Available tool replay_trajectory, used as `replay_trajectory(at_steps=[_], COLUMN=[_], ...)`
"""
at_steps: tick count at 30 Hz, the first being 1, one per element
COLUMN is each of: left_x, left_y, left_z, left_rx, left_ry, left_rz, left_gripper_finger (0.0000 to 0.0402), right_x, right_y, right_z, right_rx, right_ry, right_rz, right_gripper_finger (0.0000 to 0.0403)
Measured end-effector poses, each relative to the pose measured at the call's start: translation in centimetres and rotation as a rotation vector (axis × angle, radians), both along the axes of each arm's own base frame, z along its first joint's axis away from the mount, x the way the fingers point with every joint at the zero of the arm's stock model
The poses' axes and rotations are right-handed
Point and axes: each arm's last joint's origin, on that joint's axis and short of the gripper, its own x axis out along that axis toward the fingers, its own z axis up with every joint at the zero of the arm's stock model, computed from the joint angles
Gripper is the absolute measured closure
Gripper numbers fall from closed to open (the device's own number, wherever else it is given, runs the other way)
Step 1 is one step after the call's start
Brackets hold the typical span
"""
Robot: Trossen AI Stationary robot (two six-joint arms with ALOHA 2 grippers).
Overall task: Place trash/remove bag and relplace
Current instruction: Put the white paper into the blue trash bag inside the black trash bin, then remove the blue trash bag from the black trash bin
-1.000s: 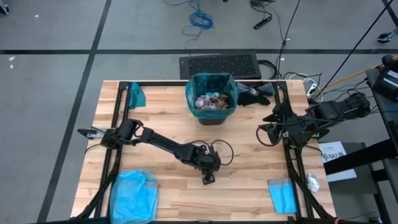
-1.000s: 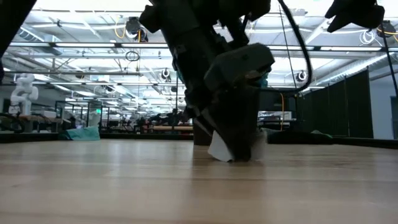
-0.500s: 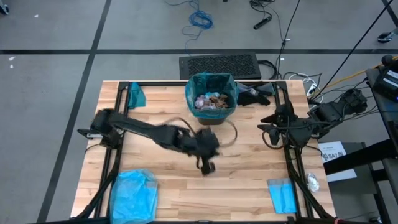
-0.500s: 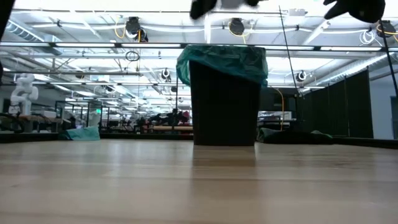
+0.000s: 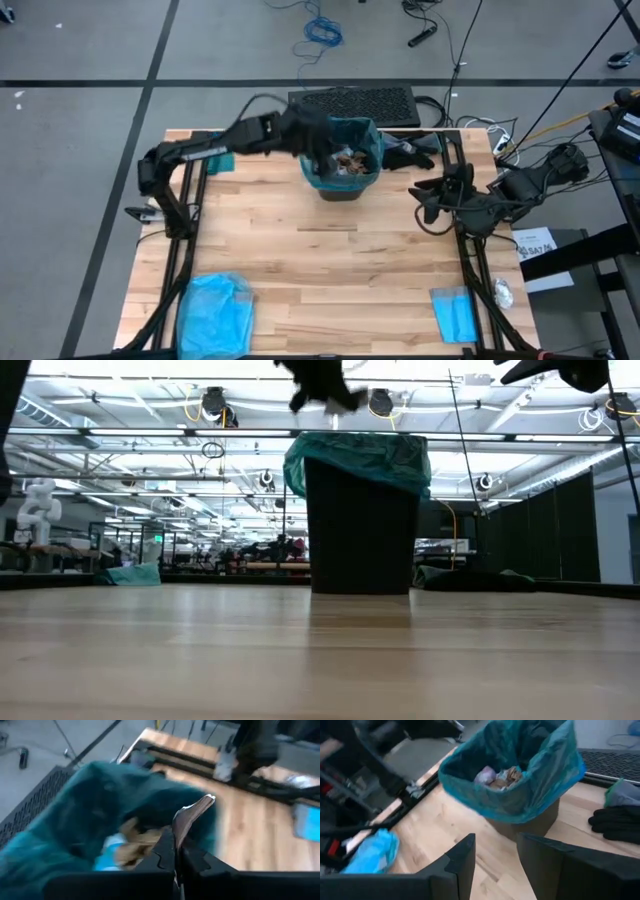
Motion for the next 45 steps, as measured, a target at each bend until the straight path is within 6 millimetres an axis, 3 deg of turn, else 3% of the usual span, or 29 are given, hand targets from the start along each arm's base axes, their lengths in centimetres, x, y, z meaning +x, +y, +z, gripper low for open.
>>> replay_trajectory(at_steps=[3, 6, 11, 15, 18, 23, 30, 34, 39, 45], left_x=[-0.1, -0.5, -0.7, -1.0, -2.1, -4.8, -6.0, -6.8, -8.5, -11.4], left_y=[2.6, 4.1, 4.8, 4.6, 3.9, 2.3, 2.7, 3.1, 4.2, 4.9], left_z=[-1.0, -0.9, -1.1, -0.7, 0.8, 4.3, 0.7, 1.1, 2.1, 3.1], left_rx=[-0.036, -0.081, -0.1, -0.229, -0.28, -0.198, -0.309, -0.307, -0.213, -0.151], left_ry=[0.015, -0.012, -0.012, -0.049, -0.09, -0.186, 0.012, -0.012, -0.029, 0.009], left_rz=[-0.03, -0.059, -0.041, -0.033, -0.033, 0.0, 0.088, 0.132, 0.284, 0.367], left_gripper_finger=[0.0361, 0.0316, 0.0237, 0.0198, 0.0196, 0.0222, 0.0258, 0.0265, 0.0265, 0.0265], right_x=[0.3, 0.5, 0.3, -0.4, -0.9, -2.7, -5.0, -4.1, -1.6, 0.5], right_y=[0.0, 0.0, -0.5, -1.1, -1.6, -2.9, -4.7, -5.3, -6.6, -9.2], right_z=[-0.1, -0.2, -0.5, -0.5, 0.0, 0.9, 1.8, 2.0, 1.7, 2.6], right_rx=[-0.011, -0.016, -0.036, -0.055, -0.063, -0.076, -0.073, -0.094, -0.115, -0.147], right_ry=[-0.036, -0.039, 0.015, 0.038, 0.015, -0.003, -0.048, -0.021, 0.069, -0.01], right_rz=[-0.079, -0.107, -0.119, -0.128, -0.115, -0.074, -0.049, -0.031, -0.038, -0.004], right_gripper_finger=[0.0266, 0.026, 0.0241, 0.0228, 0.0225, 0.0225, 0.0225, 0.0227, 0.0237, 0.0243])
